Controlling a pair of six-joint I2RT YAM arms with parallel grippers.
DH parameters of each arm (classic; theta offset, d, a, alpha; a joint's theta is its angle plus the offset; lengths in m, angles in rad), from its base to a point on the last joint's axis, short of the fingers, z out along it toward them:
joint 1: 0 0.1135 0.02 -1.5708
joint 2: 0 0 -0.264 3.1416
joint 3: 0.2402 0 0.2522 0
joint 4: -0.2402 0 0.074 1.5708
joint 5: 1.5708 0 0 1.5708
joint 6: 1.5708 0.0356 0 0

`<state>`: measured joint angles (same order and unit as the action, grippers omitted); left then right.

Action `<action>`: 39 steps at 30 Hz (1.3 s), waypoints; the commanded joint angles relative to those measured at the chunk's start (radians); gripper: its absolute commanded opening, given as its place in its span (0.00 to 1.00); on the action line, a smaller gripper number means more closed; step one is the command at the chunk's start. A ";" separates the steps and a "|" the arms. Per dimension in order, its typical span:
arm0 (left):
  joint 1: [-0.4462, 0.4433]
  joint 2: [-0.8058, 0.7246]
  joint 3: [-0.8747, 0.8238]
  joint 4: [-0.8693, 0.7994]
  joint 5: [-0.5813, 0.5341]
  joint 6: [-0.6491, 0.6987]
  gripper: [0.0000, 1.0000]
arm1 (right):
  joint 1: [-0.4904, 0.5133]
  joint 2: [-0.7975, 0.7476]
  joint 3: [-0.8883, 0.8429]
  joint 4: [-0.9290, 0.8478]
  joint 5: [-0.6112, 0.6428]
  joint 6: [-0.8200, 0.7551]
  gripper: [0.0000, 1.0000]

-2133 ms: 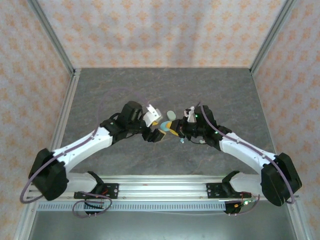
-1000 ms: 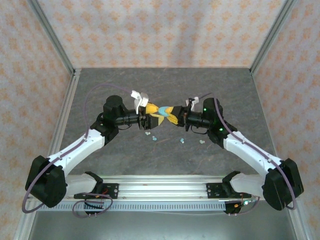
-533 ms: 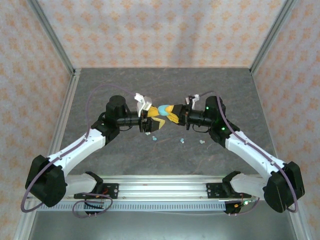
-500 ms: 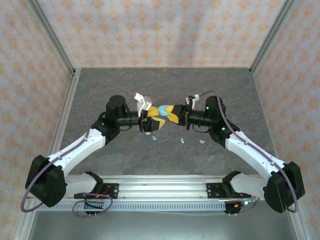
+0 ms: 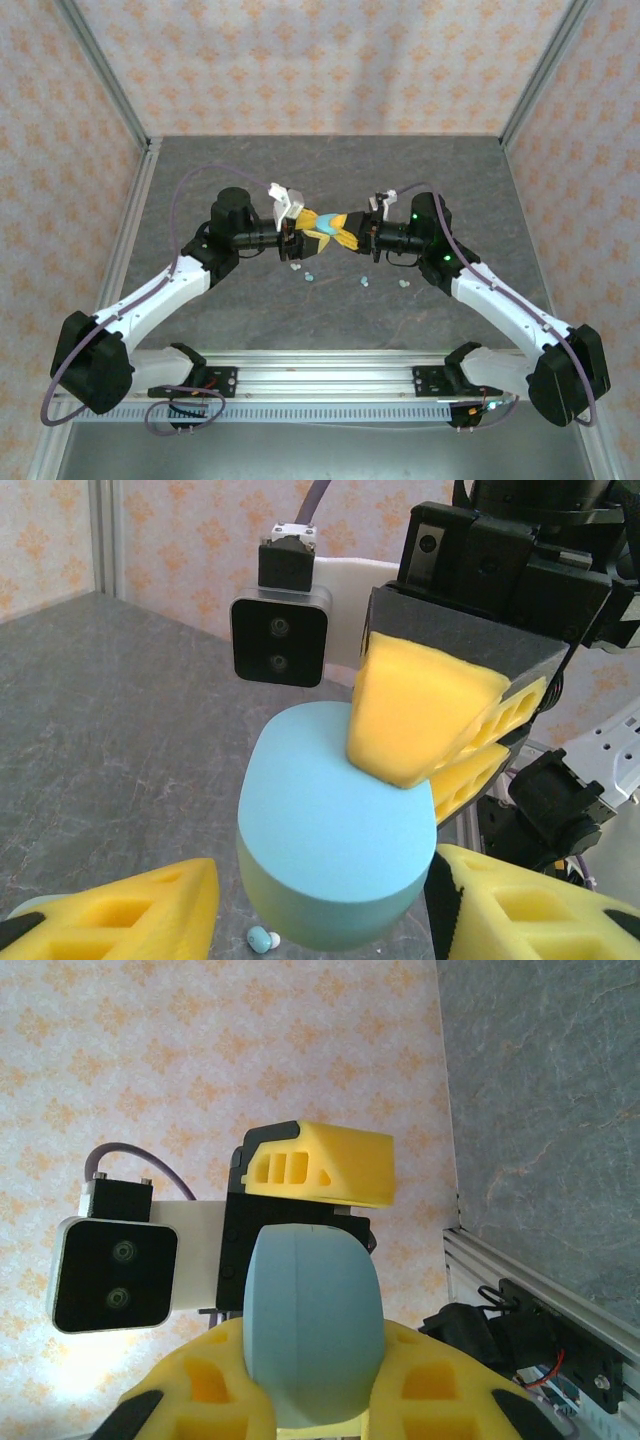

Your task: Insert wireless bluetooth earbuds into charging case

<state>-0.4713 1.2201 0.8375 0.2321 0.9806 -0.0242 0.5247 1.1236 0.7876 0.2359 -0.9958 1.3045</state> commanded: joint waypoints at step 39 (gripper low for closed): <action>-0.010 -0.180 0.014 -0.349 -0.045 0.049 0.18 | 0.001 -0.312 0.076 -0.417 0.283 -1.016 0.64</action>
<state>-0.4782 1.0798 0.8604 -0.0078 0.9115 0.0017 0.5079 0.8135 0.8978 -0.2497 -0.7086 0.5137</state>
